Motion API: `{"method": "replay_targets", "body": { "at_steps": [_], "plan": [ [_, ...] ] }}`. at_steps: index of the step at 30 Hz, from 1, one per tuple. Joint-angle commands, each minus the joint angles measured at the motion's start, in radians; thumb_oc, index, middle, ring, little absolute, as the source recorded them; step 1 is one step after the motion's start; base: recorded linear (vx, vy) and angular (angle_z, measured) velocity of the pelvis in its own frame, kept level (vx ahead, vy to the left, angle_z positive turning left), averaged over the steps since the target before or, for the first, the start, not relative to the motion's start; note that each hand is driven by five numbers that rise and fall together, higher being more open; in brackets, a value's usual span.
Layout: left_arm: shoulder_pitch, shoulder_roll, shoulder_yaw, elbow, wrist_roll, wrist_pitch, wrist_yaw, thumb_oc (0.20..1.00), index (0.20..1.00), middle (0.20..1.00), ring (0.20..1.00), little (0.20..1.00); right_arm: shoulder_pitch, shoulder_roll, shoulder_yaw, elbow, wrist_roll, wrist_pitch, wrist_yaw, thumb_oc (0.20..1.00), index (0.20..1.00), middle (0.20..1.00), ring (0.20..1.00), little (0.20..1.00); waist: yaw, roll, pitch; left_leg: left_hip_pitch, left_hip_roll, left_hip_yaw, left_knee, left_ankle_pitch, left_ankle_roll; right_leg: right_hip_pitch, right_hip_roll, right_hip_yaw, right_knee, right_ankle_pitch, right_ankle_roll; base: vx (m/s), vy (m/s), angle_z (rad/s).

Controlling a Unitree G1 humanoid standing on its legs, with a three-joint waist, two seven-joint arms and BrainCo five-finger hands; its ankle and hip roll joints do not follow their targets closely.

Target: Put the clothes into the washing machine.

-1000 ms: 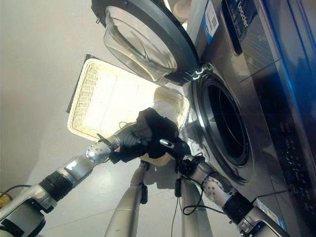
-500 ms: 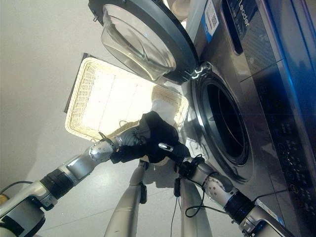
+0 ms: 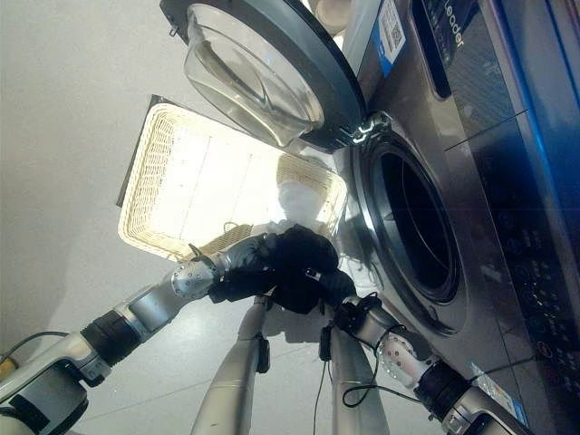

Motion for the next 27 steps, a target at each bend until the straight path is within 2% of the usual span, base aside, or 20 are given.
{"method": "replay_targets", "body": {
  "at_steps": [1, 2, 3, 8, 9, 10, 11, 12, 14, 16, 17, 18, 20, 21, 22, 24, 26, 27],
  "plan": [
    [0.021, -0.064, -0.044, -0.102, 0.015, -0.058, -0.041, 0.2, 0.2, 0.2, 0.2, 0.2, -0.029, 0.106, 0.067, -0.122, 0.044, -0.031, 0.081, 0.2, 0.2, 0.2, 0.2, 0.2, -0.023, -0.01, -0.02, -0.004, -0.08, 0.04, 0.038, -0.049, 0.041, 0.044, 0.02, 0.016, -0.131, 0.11, 0.093, 0.0, 0.0, 0.0],
    [0.021, -0.064, -0.044, -0.102, 0.015, -0.058, -0.041, 0.2, 0.2, 0.2, 0.2, 0.2, -0.029, 0.106, 0.067, -0.122, 0.044, -0.031, 0.081, 0.2, 0.2, 0.2, 0.2, 0.2, -0.023, -0.01, -0.02, -0.004, -0.08, 0.04, 0.038, -0.049, 0.041, 0.044, 0.02, 0.016, -0.131, 0.11, 0.093, 0.0, 0.0, 0.0],
    [0.032, -0.064, -0.038, -0.099, 0.021, -0.057, -0.029, 1.0, 1.0, 1.0, 1.0, 1.0, -0.026, 0.106, 0.06, -0.113, 0.052, -0.037, 0.08, 0.2, 0.2, 0.2, 0.2, 0.2, -0.022, -0.01, -0.02, -0.007, -0.08, 0.039, 0.041, -0.05, 0.041, 0.042, 0.021, 0.014, -0.127, 0.109, 0.093, 0.0, 0.0, 0.0],
    [0.053, -0.067, -0.023, -0.08, 0.02, -0.051, 0.057, 1.0, 1.0, 1.0, 1.0, 1.0, -0.011, 0.116, 0.041, -0.095, 0.067, -0.061, 0.071, 0.2, 0.2, 0.2, 0.2, 0.2, -0.019, -0.01, -0.02, -0.005, -0.079, 0.038, 0.044, -0.052, 0.041, 0.043, 0.022, 0.012, -0.119, 0.103, 0.093, 0.01, -0.013, 0.0],
    [0.06, -0.067, -0.013, -0.075, 0.016, -0.043, 0.103, 1.0, 1.0, 1.0, 1.0, 1.0, -0.006, 0.12, 0.033, -0.089, 0.075, -0.065, 0.07, 0.2, 0.2, 0.2, 0.2, 0.2, -0.018, -0.009, -0.02, -0.004, -0.079, 0.036, 0.043, -0.052, 0.041, 0.044, 0.022, 0.011, -0.118, 0.102, 0.092, 0.02, -0.04, 0.02],
    [0.076, -0.067, 0.014, -0.049, 0.024, -0.019, 0.214, 1.0, 1.0, 1.0, 1.0, 1.0, 0.007, 0.13, 0.012, -0.069, 0.101, -0.084, 0.07, 0.2, 0.2, 0.2, 0.2, 0.2, -0.016, -0.007, -0.02, -0.004, -0.081, 0.033, 0.049, -0.054, 0.042, 0.043, 0.021, 0.011, -0.112, 0.098, 0.092, 0.02, -0.036, 0.02],
    [0.077, -0.066, 0.017, -0.045, 0.028, -0.011, 0.236, 1.0, 1.0, 1.0, 1.0, 1.0, 0.009, 0.131, 0.01, -0.067, 0.107, -0.089, 0.068, 0.2, 0.2, 0.2, 0.2, 0.2, -0.015, -0.007, -0.02, -0.004, -0.081, 0.032, 0.05, -0.054, 0.042, 0.043, 0.021, 0.011, -0.111, 0.098, 0.092, 0.03, -0.039, 0.01],
    [0.089, -0.055, 0.042, -0.014, 0.045, -0.006, 0.335, 1.0, 1.0, 1.0, 1.0, 1.0, 0.018, 0.137, -0.016, -0.055, 0.14, -0.095, 0.074, 0.2, 0.2, 0.2, 0.2, 0.2, -0.013, -0.004, -0.02, -0.002, -0.082, 0.03, 0.054, -0.055, 0.043, 0.044, 0.02, 0.01, -0.106, 0.095, 0.092, 0.0, 0.0, 0.0],
    [0.103, -0.048, 0.071, 0.014, 0.021, 0.0, 0.419, 1.0, 1.0, 1.0, 1.0, 1.0, 0.024, 0.14, -0.04, -0.041, 0.177, -0.103, 0.081, 0.2, 0.2, 0.2, 0.2, 0.2, -0.011, -0.001, -0.02, -0.003, -0.084, 0.028, 0.057, -0.056, 0.043, 0.044, 0.018, 0.008, -0.104, 0.093, 0.091, 0.0, 0.0, 0.0],
    [0.137, -0.042, 0.133, 0.049, -0.042, -0.023, 0.515, 1.0, 1.0, 1.0, 1.0, 1.0, 0.038, 0.149, -0.08, -0.013, 0.222, -0.116, 0.095, 0.2, 0.2, 0.2, 0.2, 0.2, -0.006, 0.004, -0.02, -0.001, -0.085, 0.025, 0.061, -0.057, 0.042, 0.048, 0.014, 0.004, -0.102, 0.088, 0.091, 0.01, -0.017, 0.01],
    [0.179, -0.044, 0.2, 0.077, -0.099, -0.063, 0.564, 1.0, 1.0, 1.0, 1.0, 1.0, 0.048, 0.158, -0.12, 0.009, 0.259, -0.129, 0.102, 0.2, 0.2, 0.2, 0.2, 0.2, 0.001, 0.012, -0.02, 0.002, -0.087, 0.021, 0.066, -0.06, 0.041, 0.051, 0.008, -0.001, -0.098, 0.084, 0.091, 0.0, 0.0, 0.0],
    [0.179, -0.044, 0.2, 0.077, -0.099, -0.063, 0.564, 1.0, 1.0, 1.0, 1.0, 1.0, 0.048, 0.158, -0.12, 0.009, 0.259, -0.129, 0.103, 0.2, 0.2, 0.2, 0.2, 0.2, 0.0, 0.012, -0.02, 0.002, -0.087, 0.021, 0.066, -0.06, 0.041, 0.051, 0.008, -0.001, -0.098, 0.084, 0.091, 0.0, 0.0, 0.0],
    [0.229, -0.055, 0.276, 0.096, -0.183, -0.111, 0.591, 1.0, 1.0, 1.0, 1.0, 1.0, 0.057, 0.168, -0.171, 0.036, 0.294, -0.154, 0.111, 0.2, 0.2, 0.2, 0.2, 0.2, 0.008, 0.022, -0.02, 0.005, -0.091, 0.019, 0.073, -0.063, 0.037, 0.055, 0.0, -0.008, -0.094, 0.077, 0.09, 0.02, -0.009, 0.01],
    [0.269, -0.075, 0.351, 0.107, -0.309, -0.165, 0.537, 1.0, 1.0, 1.0, 1.0, 1.0, 0.053, 0.177, -0.224, 0.056, 0.337, -0.168, 0.113, 0.2, 0.2, 0.2, 0.2, 0.2, 0.015, 0.032, -0.02, 0.007, -0.093, 0.016, 0.075, -0.065, 0.033, 0.059, -0.005, -0.012, -0.09, 0.071, 0.087, 0.02, -0.012, 0.03],
    [0.274, -0.079, 0.36, 0.107, -0.329, -0.171, 0.531, 1.0, 1.0, 1.0, 1.0, 1.0, 0.052, 0.178, -0.231, 0.058, 0.344, -0.171, 0.114, 0.2, 0.2, 0.2, 0.2, 0.2, 0.016, 0.033, -0.02, 0.008, -0.093, 0.016, 0.075, -0.065, 0.033, 0.059, -0.006, -0.013, -0.09, 0.07, 0.087, 0.0, 0.0, 0.0],
    [0.316, -0.128, 0.438, 0.116, -0.466, -0.222, 0.502, 1.0, 1.0, 1.0, 1.0, 1.0, 0.038, 0.203, -0.301, 0.097, 0.417, -0.2, 0.116, 0.2, 0.2, 0.2, 0.2, 0.2, 0.025, 0.047, -0.02, 0.009, -0.096, 0.016, 0.08, -0.07, 0.03, 0.061, -0.012, -0.02, -0.079, 0.058, 0.083, 0.0, 0.0, 0.0],
    [0.319, -0.134, 0.446, 0.119, -0.482, -0.225, 0.5, 1.0, 1.0, 1.0, 1.0, 1.0, 0.035, 0.206, -0.308, 0.1, 0.433, -0.209, 0.116, 0.2, 0.2, 0.2, 0.2, 0.2, 0.026, 0.048, -0.02, 0.009, -0.096, 0.016, 0.081, -0.071, 0.03, 0.06, -0.012, -0.021, -0.077, 0.056, 0.083, 0.01, -0.019, 0.06],
    [0.329, -0.159, 0.472, 0.141, -0.529, -0.256, 0.502, 1.0, 1.0, 1.0, 1.0, 1.0, 0.01, 0.225, -0.352, 0.121, 0.492, -0.223, 0.114, 0.2, 0.2, 0.2, 0.2, 0.2, 0.03, 0.055, -0.02, 0.006, -0.097, 0.017, 0.086, -0.075, 0.028, 0.056, -0.013, -0.023, -0.066, 0.048, 0.079, 0.02, -0.038, 0.16]
  ]
}}
